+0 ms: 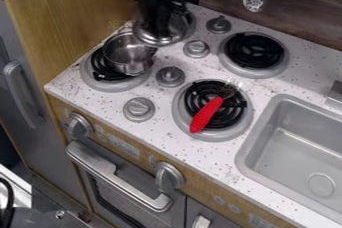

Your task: Take the pot lid and put it over the top right burner

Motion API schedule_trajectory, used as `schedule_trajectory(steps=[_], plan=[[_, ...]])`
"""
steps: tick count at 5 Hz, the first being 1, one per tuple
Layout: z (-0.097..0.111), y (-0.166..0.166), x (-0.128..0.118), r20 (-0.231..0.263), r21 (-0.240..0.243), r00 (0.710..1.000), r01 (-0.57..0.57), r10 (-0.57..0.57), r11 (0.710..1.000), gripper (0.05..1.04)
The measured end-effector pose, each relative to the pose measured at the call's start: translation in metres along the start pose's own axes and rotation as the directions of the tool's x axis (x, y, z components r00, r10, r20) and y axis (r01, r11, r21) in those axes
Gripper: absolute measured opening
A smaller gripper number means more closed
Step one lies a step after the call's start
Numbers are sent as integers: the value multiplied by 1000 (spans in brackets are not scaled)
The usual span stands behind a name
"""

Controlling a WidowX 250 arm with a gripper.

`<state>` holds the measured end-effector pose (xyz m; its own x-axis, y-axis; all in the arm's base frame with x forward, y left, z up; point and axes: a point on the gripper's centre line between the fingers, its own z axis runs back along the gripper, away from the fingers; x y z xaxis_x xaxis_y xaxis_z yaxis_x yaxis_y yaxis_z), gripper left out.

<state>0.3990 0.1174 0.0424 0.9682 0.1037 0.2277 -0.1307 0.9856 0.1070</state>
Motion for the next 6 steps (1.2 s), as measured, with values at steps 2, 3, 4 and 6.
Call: schedule_trajectory(steps=[2, 3, 4, 6], plan=[[-15, -53, -3, 101, -143, 986, 145, -131, 979, 269], [-30, -75, 4, 160, -99, 960, 248, -231, 964, 269], [-40, -105, 17, 174, -53, 927, 346, -333, 937, 269], [-51, -118, 56, 216, -11, 896, 399, -388, 917, 269]])
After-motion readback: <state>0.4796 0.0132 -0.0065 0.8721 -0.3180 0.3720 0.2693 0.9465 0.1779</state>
